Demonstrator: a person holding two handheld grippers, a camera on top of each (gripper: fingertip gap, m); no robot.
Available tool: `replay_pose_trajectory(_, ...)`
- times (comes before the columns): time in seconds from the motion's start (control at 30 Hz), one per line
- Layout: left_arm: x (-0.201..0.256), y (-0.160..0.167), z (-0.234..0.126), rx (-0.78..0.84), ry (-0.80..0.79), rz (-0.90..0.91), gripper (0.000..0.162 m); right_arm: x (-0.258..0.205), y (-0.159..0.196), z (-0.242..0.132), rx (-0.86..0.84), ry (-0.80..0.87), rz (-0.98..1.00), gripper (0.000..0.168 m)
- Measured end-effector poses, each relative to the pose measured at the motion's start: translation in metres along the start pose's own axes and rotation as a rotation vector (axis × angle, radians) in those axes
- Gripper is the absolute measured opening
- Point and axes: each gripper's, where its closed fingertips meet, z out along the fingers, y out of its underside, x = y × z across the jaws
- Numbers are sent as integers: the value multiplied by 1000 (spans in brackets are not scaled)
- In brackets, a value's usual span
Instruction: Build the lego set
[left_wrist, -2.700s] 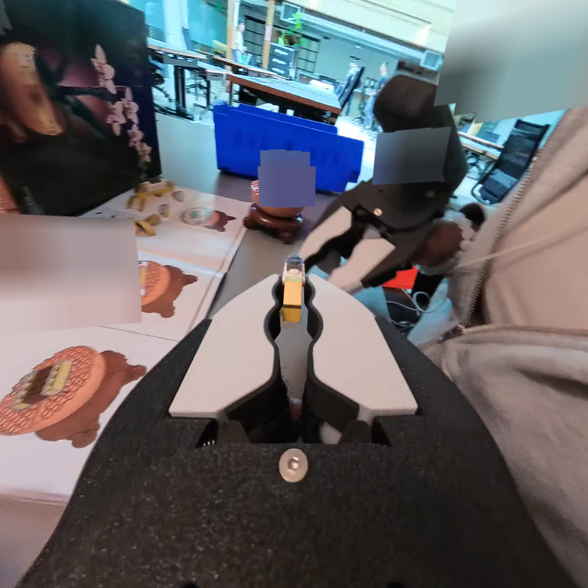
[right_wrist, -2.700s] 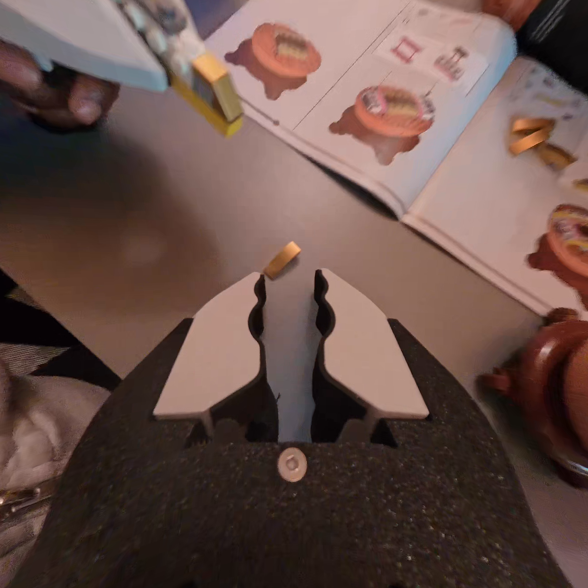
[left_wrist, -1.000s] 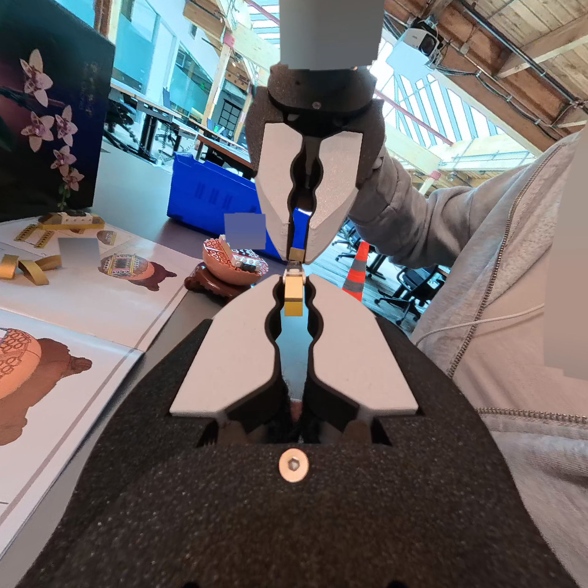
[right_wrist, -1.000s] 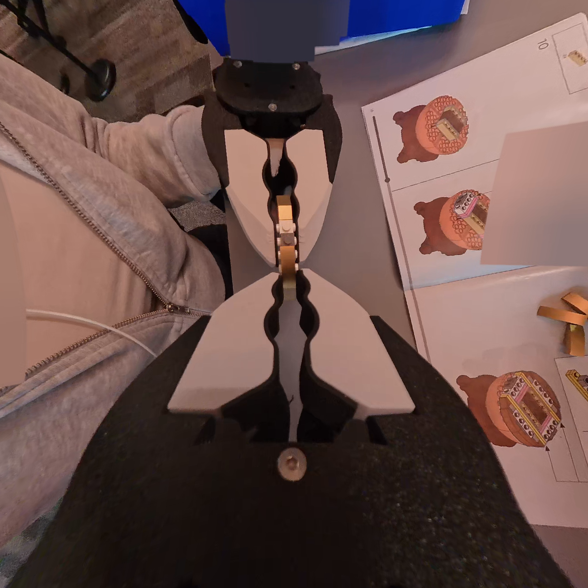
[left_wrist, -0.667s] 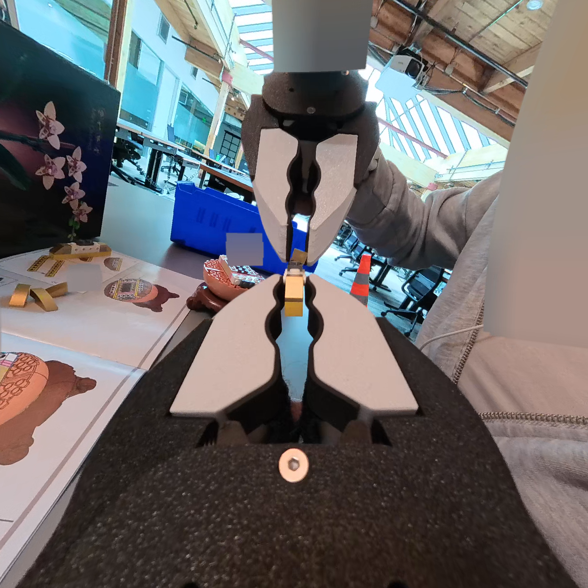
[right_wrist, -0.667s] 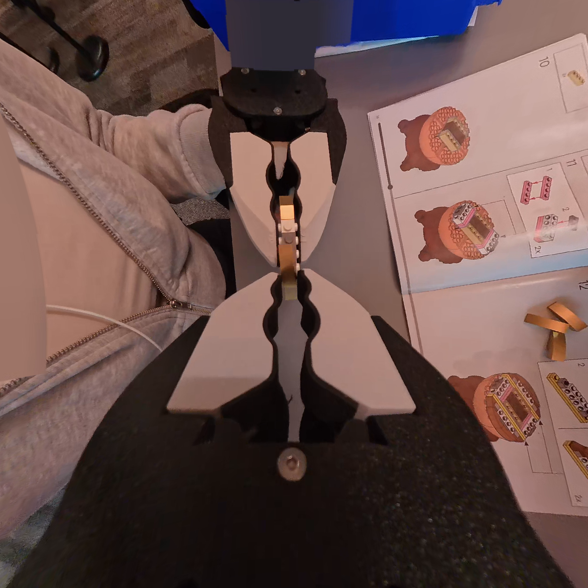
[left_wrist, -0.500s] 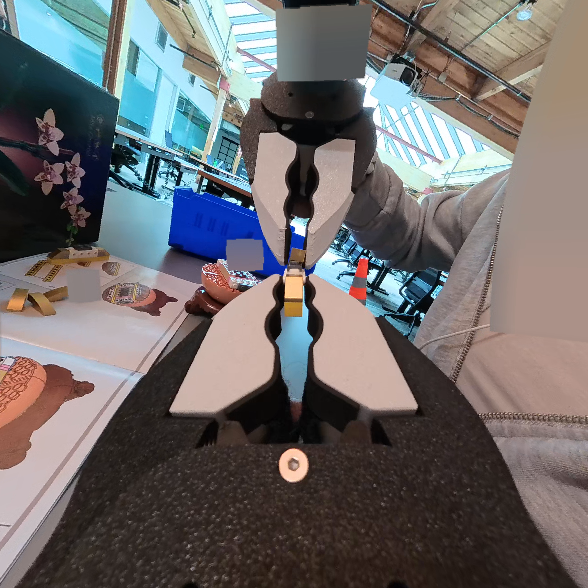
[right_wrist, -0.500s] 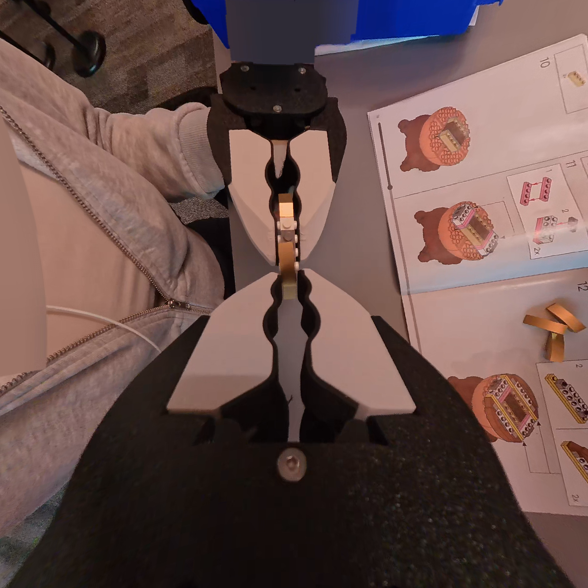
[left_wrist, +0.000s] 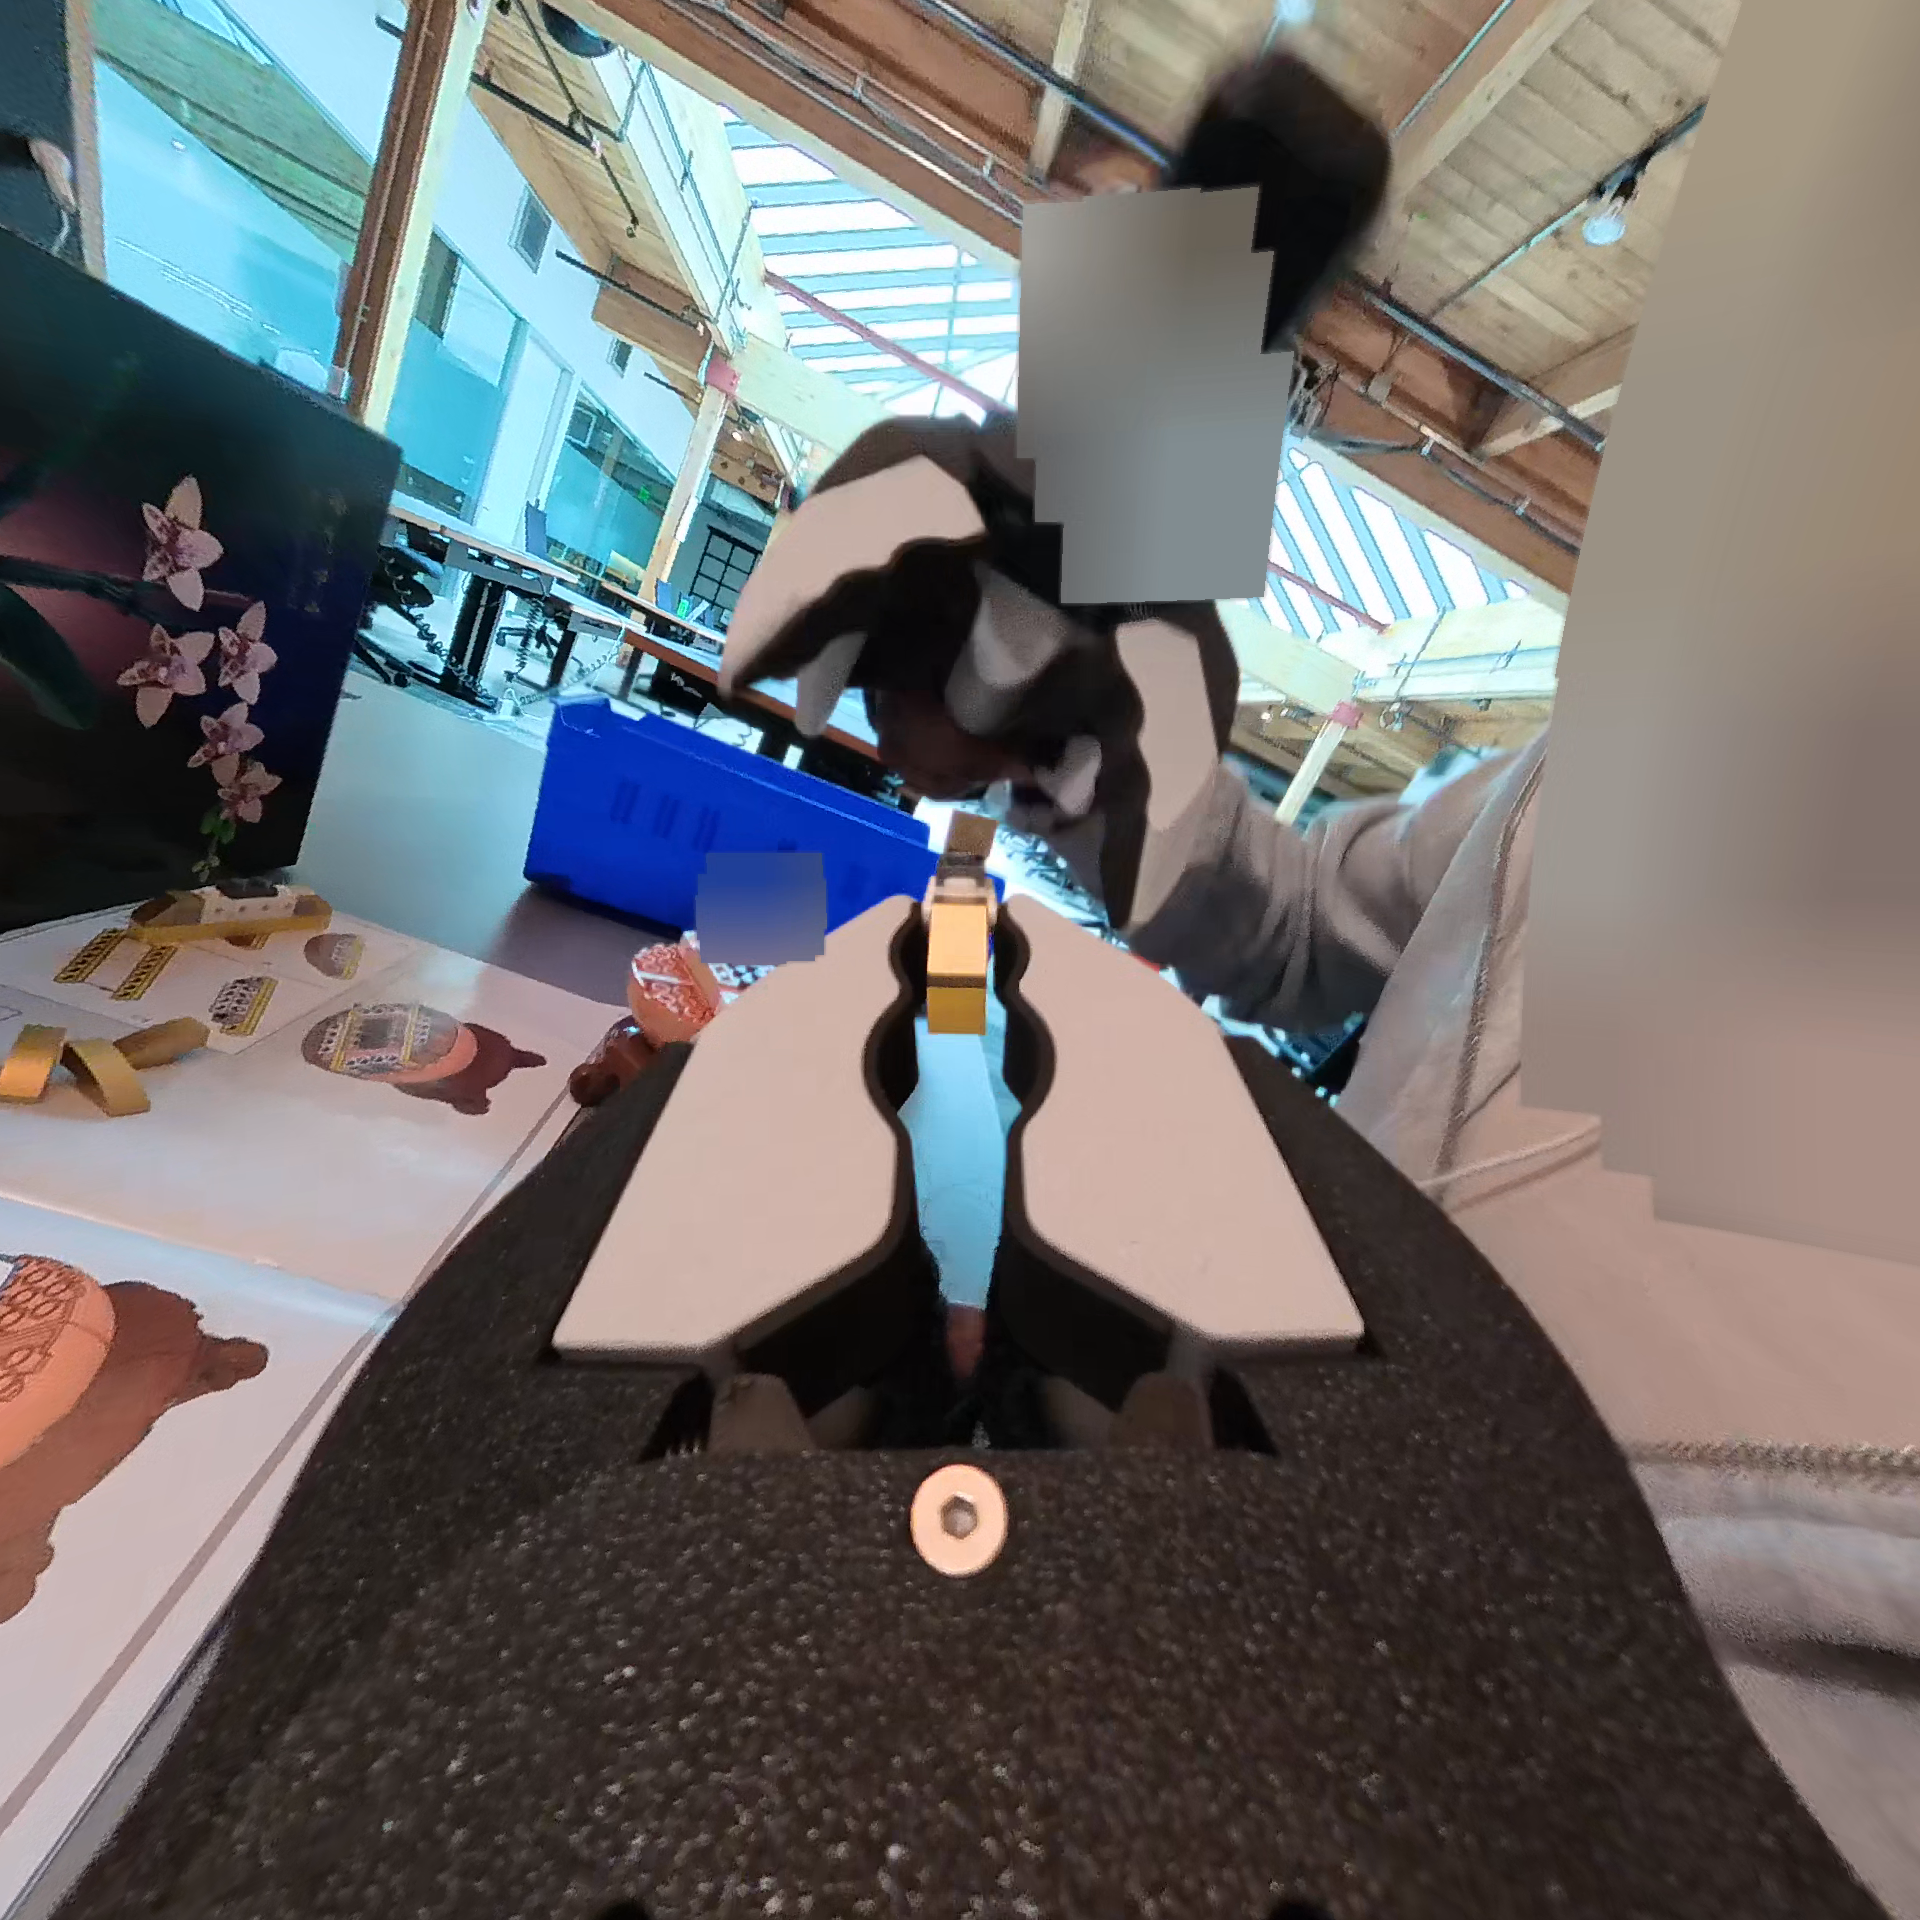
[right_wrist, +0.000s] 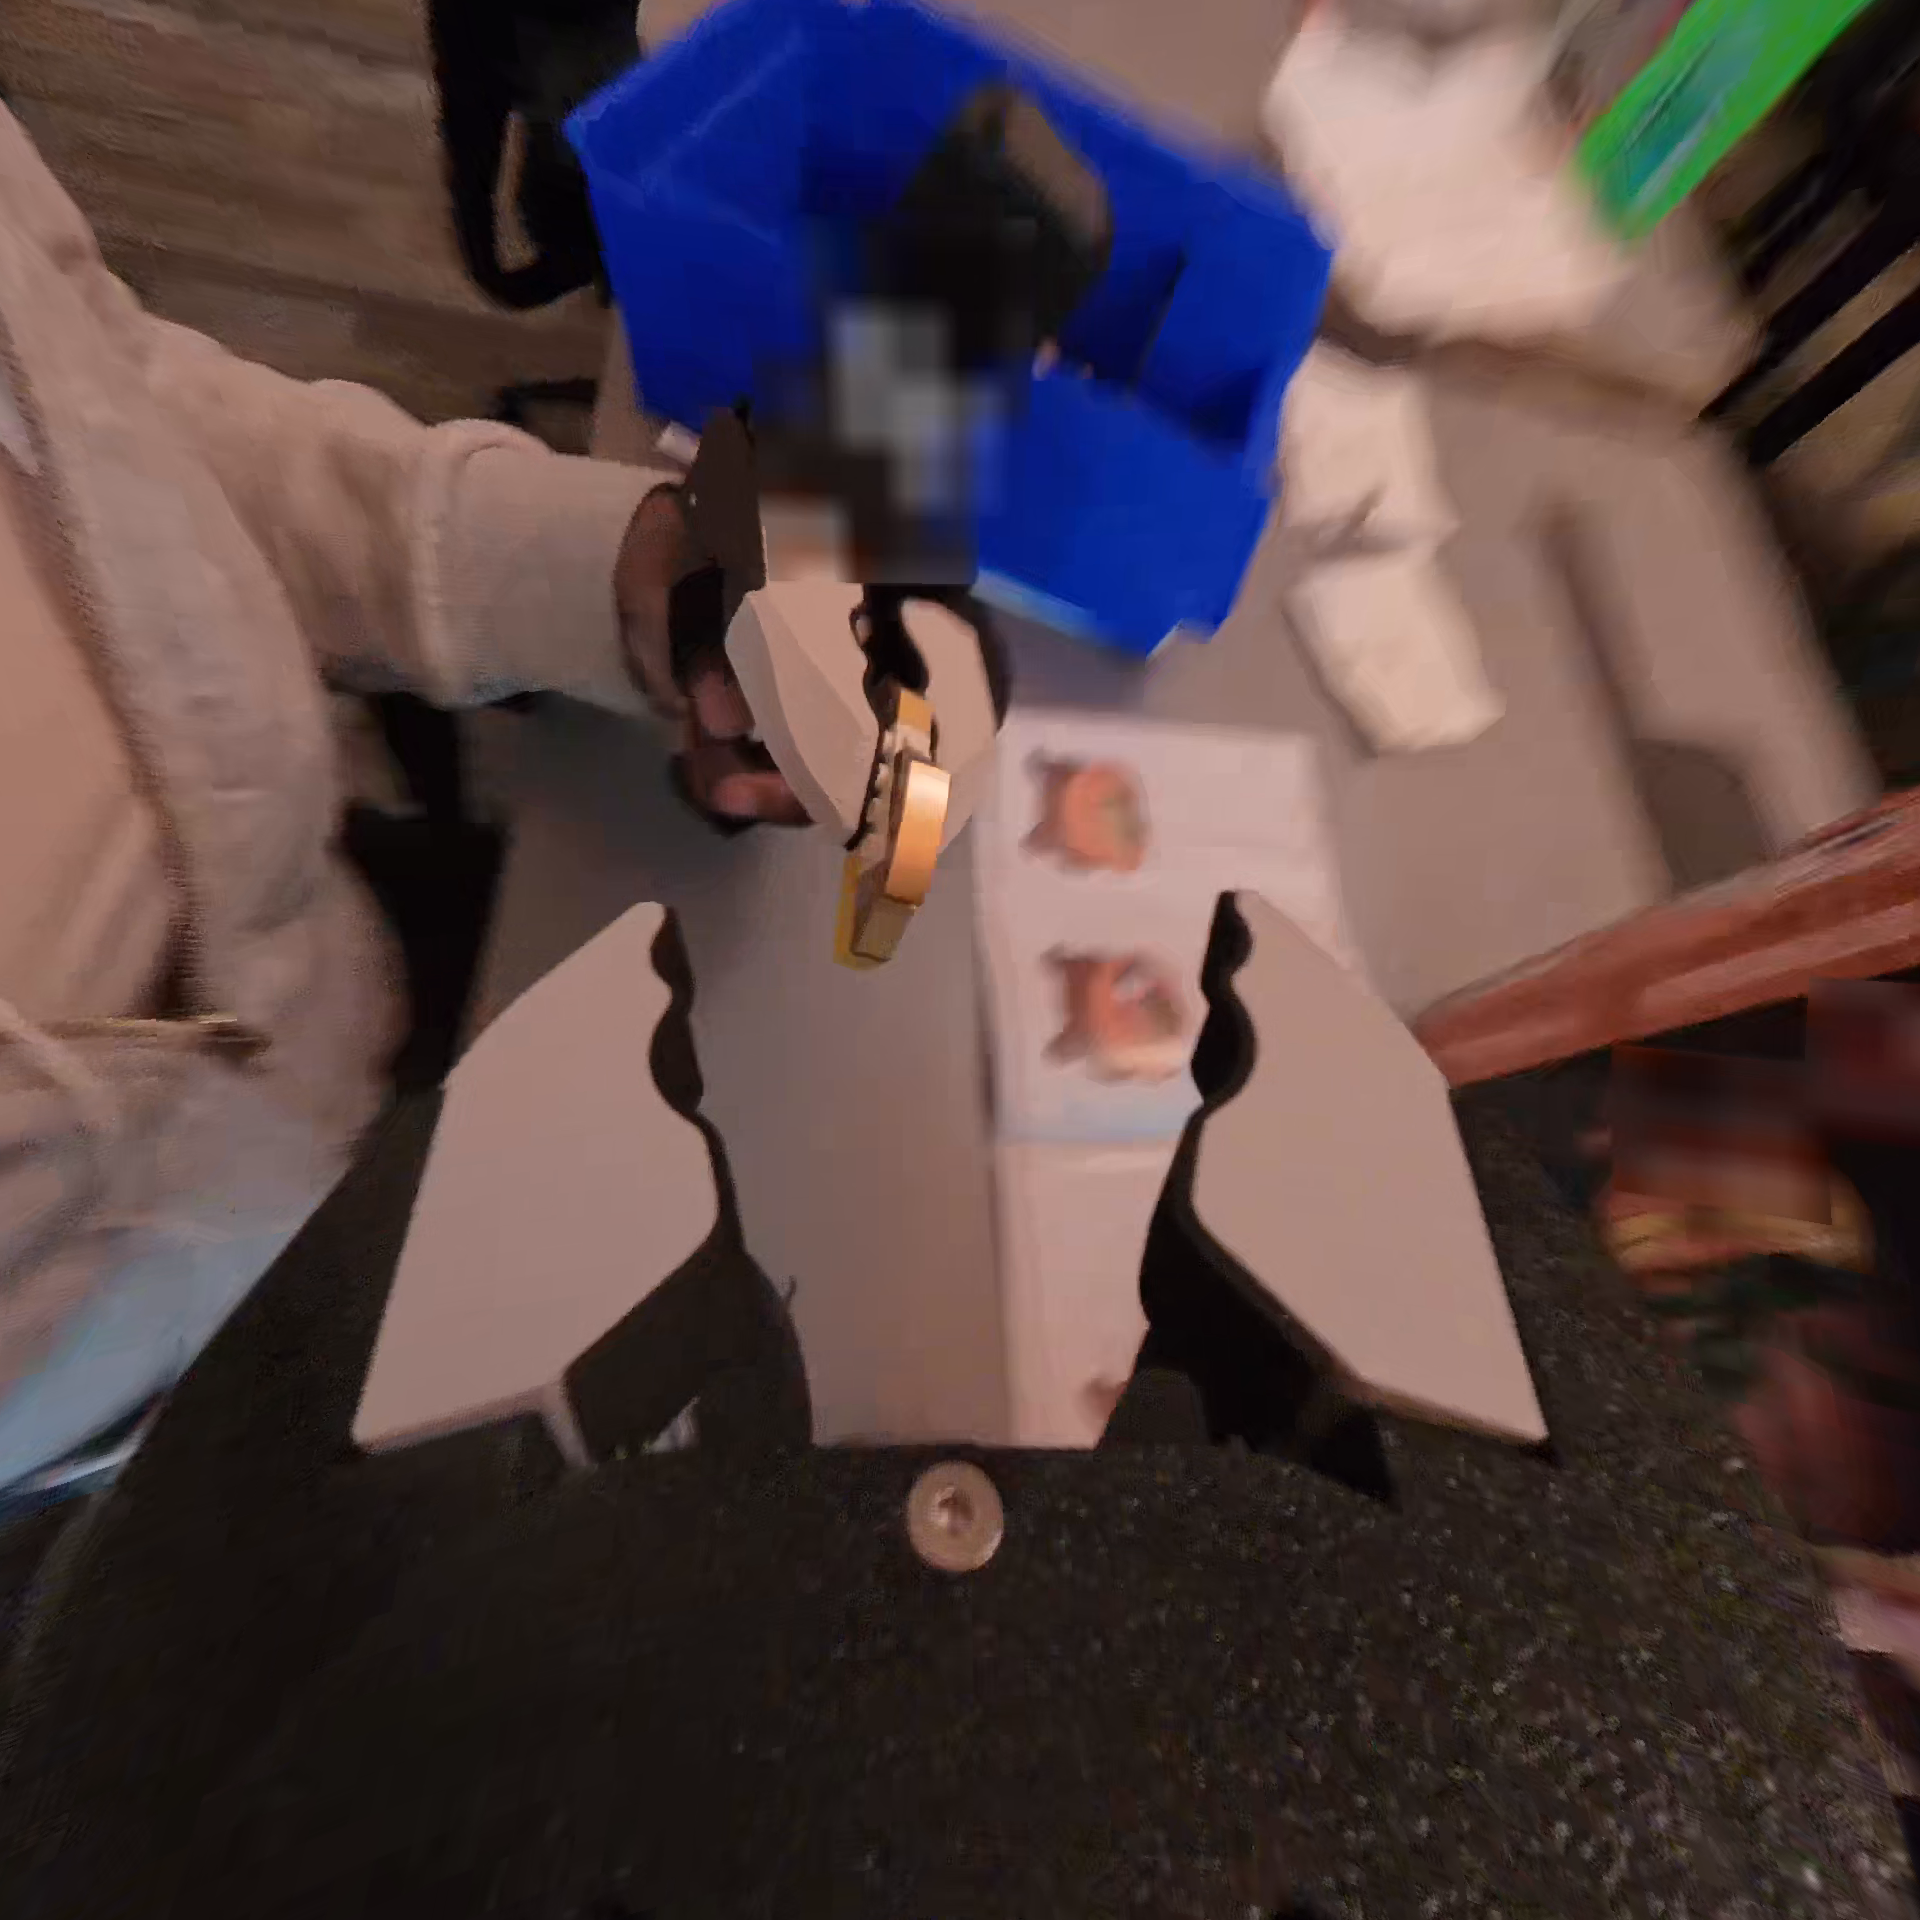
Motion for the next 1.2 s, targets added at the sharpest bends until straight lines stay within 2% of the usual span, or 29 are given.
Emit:
replay_pose_trajectory(0.03,2,-6,0,11,5,-14,11,3,-9,-5,90,102,-118,96)
replay_pose_trajectory(0.07,4,-11,1,21,14,-27,11,5,-20,-13,193,221,-237,90)
replay_pose_trajectory(0.13,10,-23,3,31,39,-43,11,2,-45,-30,366,424,-466,60)
replay_pose_trajectory(0.27,22,-43,11,39,67,-44,10,-2,-48,-19,313,438,-592,66)
replay_pose_trajectory(0.47,36,-54,25,50,112,-76,11,-1,-59,-23,288,490,-817,53)
replay_pose_trajectory(0.63,43,-53,34,29,133,-79,11,0,-62,-29,295,515,-846,28)
replay_pose_trajectory(0.83,45,-56,39,28,112,-76,11,2,-63,-35,294,526,-811,27)
replay_pose_trajectory(1.03,40,-56,41,18,53,-155,10,5,-58,-34,257,539,-835,25)
replay_pose_trajectory(1.2,34,-50,40,-10,24,-220,11,5,-52,-29,259,494,-780,26)
